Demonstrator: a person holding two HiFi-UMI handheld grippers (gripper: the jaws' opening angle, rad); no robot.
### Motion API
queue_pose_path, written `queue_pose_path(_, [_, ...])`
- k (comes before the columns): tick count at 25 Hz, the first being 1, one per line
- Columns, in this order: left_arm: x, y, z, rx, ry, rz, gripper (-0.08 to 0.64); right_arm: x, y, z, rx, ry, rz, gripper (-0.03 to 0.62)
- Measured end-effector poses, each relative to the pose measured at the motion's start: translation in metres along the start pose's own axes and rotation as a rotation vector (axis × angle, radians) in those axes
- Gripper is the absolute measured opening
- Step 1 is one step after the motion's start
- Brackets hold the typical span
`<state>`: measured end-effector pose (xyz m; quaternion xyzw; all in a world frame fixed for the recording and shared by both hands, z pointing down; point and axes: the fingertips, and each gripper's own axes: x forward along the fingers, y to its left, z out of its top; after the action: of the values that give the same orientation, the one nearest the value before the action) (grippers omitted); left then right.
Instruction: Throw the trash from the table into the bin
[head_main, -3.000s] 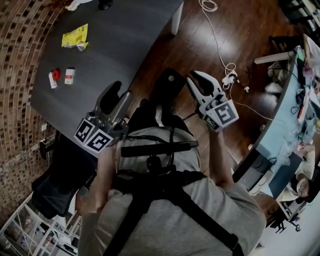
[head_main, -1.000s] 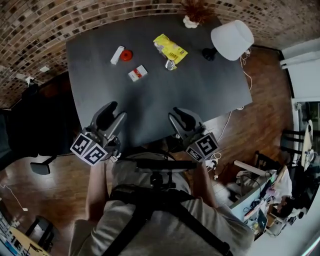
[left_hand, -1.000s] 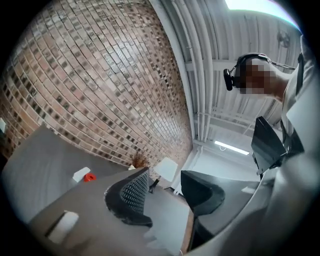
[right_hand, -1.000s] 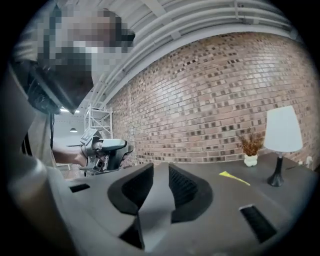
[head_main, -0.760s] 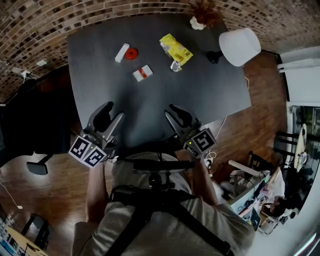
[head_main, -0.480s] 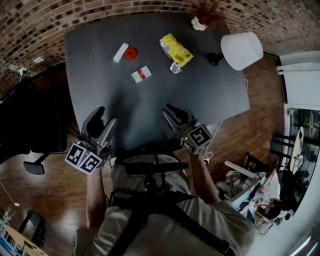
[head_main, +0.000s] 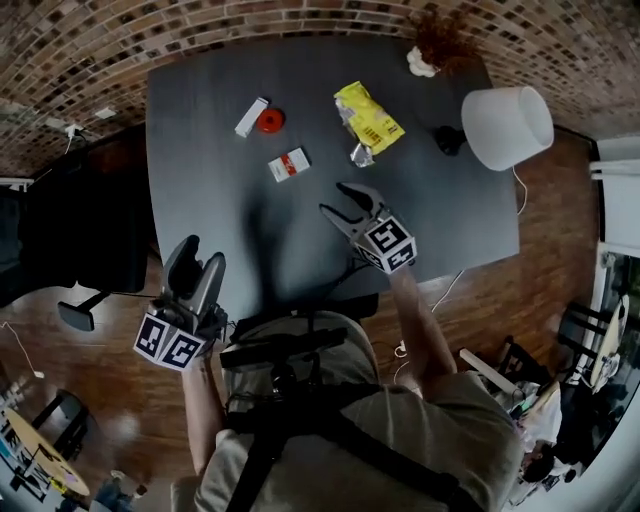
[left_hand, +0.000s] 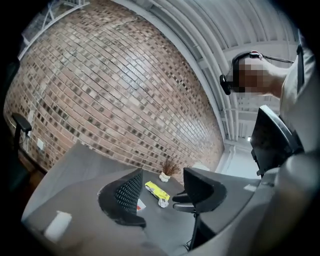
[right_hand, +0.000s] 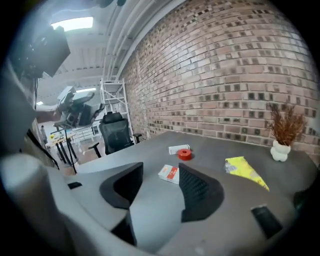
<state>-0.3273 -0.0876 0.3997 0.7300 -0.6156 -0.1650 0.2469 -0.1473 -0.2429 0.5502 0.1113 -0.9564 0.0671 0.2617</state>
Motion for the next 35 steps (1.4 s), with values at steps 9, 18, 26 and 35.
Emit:
queue_pose_path(9, [-0.011,-0.008,0.001,-0.019,-0.042,0.099,0.247,0.034,-0.05,-0.016,-0.144,0.096,-0.024,0.249])
queue_pose_path(18, [-0.01,-0.015,-0.001,-0.019,-0.046,0.118,0.247,0.022,-0.261,-0.053,0.01,0.22,-0.312,0.249])
queue_pose_path(26, [-0.011,-0.023,-0.001,0.008,-0.029,0.153,0.247,0.081,-0.309,-0.107,-0.069,0.522,-0.147,0.218])
queue_pose_path(35, [0.012,-0.032,-0.011,0.011,0.057,0.015,0.247,0.012,-0.224,-0.108,0.078,0.332,-0.174,0.012])
